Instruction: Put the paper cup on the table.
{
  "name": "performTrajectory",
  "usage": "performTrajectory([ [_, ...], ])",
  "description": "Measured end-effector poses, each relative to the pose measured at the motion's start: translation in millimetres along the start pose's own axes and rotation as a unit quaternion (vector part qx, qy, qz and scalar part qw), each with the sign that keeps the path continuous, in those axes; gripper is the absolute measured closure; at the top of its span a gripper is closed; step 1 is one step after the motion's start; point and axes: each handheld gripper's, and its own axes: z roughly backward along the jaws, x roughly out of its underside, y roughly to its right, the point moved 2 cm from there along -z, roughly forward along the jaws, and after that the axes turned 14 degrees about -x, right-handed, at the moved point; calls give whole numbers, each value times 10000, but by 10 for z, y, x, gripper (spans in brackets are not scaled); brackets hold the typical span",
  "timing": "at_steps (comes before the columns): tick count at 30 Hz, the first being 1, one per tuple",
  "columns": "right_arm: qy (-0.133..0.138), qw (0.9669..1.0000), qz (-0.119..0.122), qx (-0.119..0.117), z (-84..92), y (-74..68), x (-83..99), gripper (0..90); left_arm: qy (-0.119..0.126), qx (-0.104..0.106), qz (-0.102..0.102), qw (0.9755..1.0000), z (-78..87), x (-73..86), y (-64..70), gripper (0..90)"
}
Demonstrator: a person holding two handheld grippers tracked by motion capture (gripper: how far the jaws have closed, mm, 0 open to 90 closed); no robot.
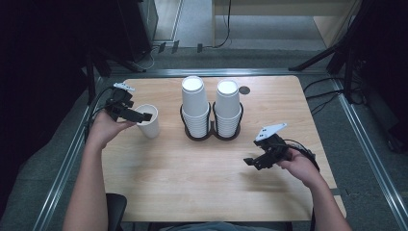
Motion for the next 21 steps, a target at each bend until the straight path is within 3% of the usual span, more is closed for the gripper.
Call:
performTrajectory([
  [4, -8, 10000, 8, -8, 3, 0, 0, 164, 28, 149, 26, 9999, 28, -26, 49, 19],
  [11, -12, 10000, 32, 6, 12, 4, -9, 164, 25, 288, -155, 9995, 27, -67, 200, 18],
  [16, -49, 10000, 59, -9, 3, 6, -22, 164, 158, 366, -322, 9987, 22, -78, 319, 18],
  [21, -55, 9999, 93, -15, -7, 6, -37, 164, 288, 593, -346, 9972, 46, -87, 423, 18],
])
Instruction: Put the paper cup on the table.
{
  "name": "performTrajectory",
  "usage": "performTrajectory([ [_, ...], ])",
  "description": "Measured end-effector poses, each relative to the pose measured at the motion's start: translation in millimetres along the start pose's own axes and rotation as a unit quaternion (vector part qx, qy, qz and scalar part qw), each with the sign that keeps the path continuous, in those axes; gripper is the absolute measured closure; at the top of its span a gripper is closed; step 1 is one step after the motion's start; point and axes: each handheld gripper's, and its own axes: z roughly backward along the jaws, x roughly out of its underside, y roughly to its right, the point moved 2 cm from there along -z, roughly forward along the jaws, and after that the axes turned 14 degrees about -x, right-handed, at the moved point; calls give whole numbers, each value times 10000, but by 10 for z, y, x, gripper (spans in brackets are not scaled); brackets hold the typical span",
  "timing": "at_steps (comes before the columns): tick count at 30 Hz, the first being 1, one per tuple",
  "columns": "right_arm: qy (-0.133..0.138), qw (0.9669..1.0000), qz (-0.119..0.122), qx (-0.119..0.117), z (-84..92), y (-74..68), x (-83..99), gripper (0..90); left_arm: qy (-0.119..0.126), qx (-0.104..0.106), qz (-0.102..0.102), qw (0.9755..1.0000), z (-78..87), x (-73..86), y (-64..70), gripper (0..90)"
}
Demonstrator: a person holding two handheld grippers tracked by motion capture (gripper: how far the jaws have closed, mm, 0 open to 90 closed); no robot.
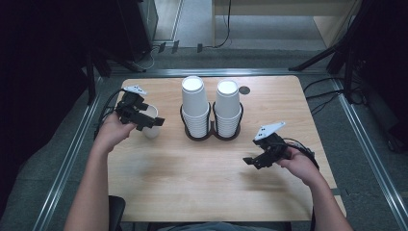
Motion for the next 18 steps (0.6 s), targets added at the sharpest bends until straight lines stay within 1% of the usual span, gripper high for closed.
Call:
performTrajectory([
  [4, -7, 10000, 18, -21, -8, -6, -6, 164, -4, -108, -187, 9998, 2, 1, 96, 18],
  [6, 2, 10000, 41, -22, -8, -8, -12, 164, 34, -43, -198, 9998, 2, 2, 136, 18],
  [7, 11, 10000, 39, -20, -8, -8, -15, 164, 51, 38, -204, 9998, -2, 4, 153, 18],
  [9, 78, 9998, -134, -99, -9, -4, -25, 164, 63, 291, -201, 9994, -17, 14, 193, 18],
  [10, 105, 9997, -194, -125, -8, 2, -31, 164, 68, 304, -262, 9992, -22, 17, 213, 18],
  [12, 141, 9994, -269, -155, -11, 7, -40, 164, 98, 244, -374, 9990, -35, 22, 256, 18],
  [13, 144, 9994, -272, -151, -13, 9, -43, 164, 78, 236, -441, 9987, -40, 25, 273, 18],
  [14, 141, 9994, -263, -147, -13, 10, -46, 164, 70, 211, -469, 9987, -46, 30, 293, 18],
  [15, 142, 9995, -232, -144, -15, 11, -49, 164, 53, 229, -501, 9985, -52, 36, 309, 18],
  [16, 132, 9996, -194, -138, -16, 13, -51, 164, 82, 267, -470, 9985, -61, 45, 332, 18],
  [18, 111, 9997, -169, -133, -16, 19, -58, 164, 67, 316, -490, 9983, -70, 64, 364, 18],
])
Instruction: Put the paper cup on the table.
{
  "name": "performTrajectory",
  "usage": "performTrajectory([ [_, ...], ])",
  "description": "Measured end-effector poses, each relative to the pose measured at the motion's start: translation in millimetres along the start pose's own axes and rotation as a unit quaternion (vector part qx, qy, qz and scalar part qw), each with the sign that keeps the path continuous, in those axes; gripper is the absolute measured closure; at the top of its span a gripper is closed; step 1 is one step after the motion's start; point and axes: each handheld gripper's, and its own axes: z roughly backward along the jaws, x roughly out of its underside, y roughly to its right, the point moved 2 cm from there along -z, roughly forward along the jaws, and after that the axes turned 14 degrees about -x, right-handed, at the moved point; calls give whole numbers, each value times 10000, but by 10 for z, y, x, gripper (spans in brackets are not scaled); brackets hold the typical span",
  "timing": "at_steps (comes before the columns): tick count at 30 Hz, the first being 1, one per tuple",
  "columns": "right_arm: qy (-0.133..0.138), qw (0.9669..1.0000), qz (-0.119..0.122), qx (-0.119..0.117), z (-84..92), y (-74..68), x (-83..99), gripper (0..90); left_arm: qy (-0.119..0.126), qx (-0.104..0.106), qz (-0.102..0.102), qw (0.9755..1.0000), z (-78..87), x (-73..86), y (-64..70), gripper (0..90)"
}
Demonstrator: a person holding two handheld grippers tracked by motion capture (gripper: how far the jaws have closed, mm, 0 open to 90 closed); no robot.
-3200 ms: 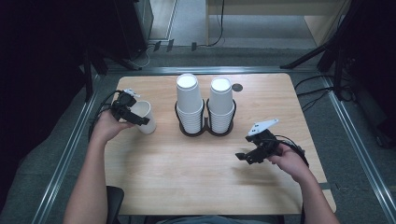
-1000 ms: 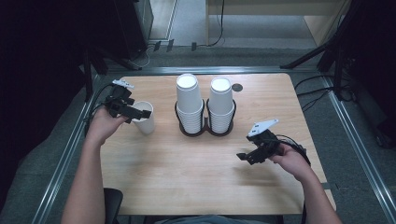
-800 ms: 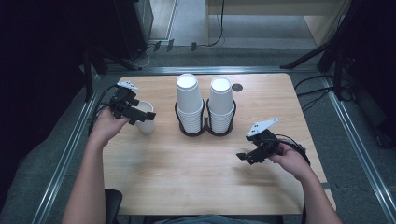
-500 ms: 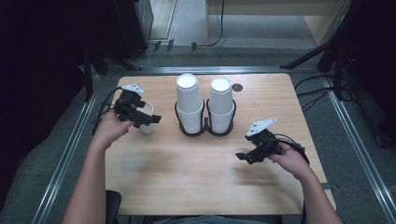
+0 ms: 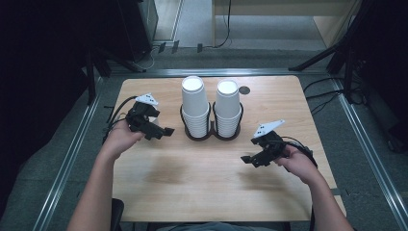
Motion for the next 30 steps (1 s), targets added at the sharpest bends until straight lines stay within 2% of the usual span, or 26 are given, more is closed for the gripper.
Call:
performTrajectory([
  [6, -9, 10000, 54, 6, -19, 31, -38, 164, -47, -36, -22, 10000, -41, 68, 89, 18],
  [10, -1, 10000, 15, -42, -43, 51, -72, 163, -63, -48, -111, 9999, -69, 105, 170, 18],
  [13, 22, 9999, 48, -88, -58, 58, -89, 163, -87, 28, -184, 9998, -100, 127, 238, 18],
  [15, -38, 9999, 113, -50, -67, 55, -99, 164, -80, 178, -158, 9997, -126, 141, 283, 18],
  [18, -65, 9998, 143, -76, -81, 58, -112, 164, -161, 147, -236, 9995, -167, 165, 351, 18],
  [21, -85, 9998, 170, -69, -91, 61, -119, 164, -132, 203, -266, 9994, -214, 178, 431, 18],
  [25, -51, 9999, 144, -43, -79, 68, -126, 164, -225, 242, -475, 9983, -267, 164, 522, 18],
  [30, -39, 9998, 194, -47, -66, 68, -121, 164, -173, 315, -556, 9978, -315, 144, 619, 18],
])
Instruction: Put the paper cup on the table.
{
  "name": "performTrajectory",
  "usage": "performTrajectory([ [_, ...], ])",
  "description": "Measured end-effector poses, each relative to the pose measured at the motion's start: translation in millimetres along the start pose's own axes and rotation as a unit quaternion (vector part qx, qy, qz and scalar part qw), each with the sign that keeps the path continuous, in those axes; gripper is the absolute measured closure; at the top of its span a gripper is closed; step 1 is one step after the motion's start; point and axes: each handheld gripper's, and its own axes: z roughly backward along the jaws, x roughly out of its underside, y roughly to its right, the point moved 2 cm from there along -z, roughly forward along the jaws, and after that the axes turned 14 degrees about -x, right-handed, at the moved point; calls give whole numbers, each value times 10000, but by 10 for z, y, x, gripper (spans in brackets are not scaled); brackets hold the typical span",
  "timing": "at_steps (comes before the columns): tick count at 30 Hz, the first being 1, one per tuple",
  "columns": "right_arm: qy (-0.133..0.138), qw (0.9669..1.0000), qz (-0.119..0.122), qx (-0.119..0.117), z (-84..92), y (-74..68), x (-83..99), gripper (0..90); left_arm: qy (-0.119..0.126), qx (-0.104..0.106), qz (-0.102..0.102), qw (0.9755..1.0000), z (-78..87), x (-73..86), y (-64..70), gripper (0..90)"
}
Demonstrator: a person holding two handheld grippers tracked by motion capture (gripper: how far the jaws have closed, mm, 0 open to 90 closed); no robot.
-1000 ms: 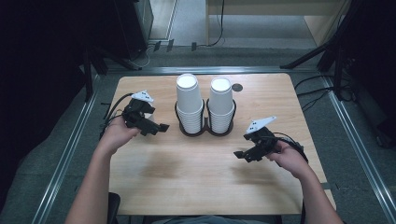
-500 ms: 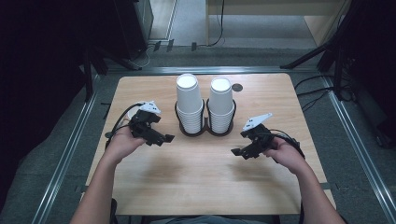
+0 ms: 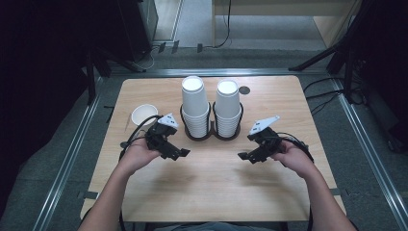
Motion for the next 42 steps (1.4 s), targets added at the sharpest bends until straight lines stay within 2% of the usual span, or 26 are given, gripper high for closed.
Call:
performTrajectory([
  [3, -7, 10000, 17, 5, -3, -1, 0, 164, -49, 25, -74, 10000, -56, -17, 65, 18],
  [6, 16, 10000, -21, 27, 7, -3, 5, 164, -127, 188, -146, 9996, -129, -30, 139, 18],
  [10, 17, 10000, -41, 54, 20, -8, 22, 164, -151, 288, -187, 9993, -210, -58, 213, 18],
  [15, -23, 9999, -71, 75, 20, -31, 54, 164, -196, 344, -412, 9984, -295, -107, 310, 18],
  [17, -55, 9999, -52, 83, 16, -42, 67, 164, -193, 369, -425, 9982, -321, -129, 339, 18],
  [19, -53, 9999, -58, 91, 19, -54, 84, 164, -136, 467, -346, 9982, -335, -161, 365, 18],
  [27, -54, 9999, -72, 137, 46, -80, 131, 164, -29, 404, -425, 9983, -394, -244, 450, 18],
  [31, -64, 9999, -71, 144, 40, -101, 139, 163, 9, 496, -407, 9979, -413, -265, 478, 18],
  [42, -116, 9998, -72, 131, 37, -110, 154, 164, -26, 411, -469, 9981, -429, -249, 465, 18],
])
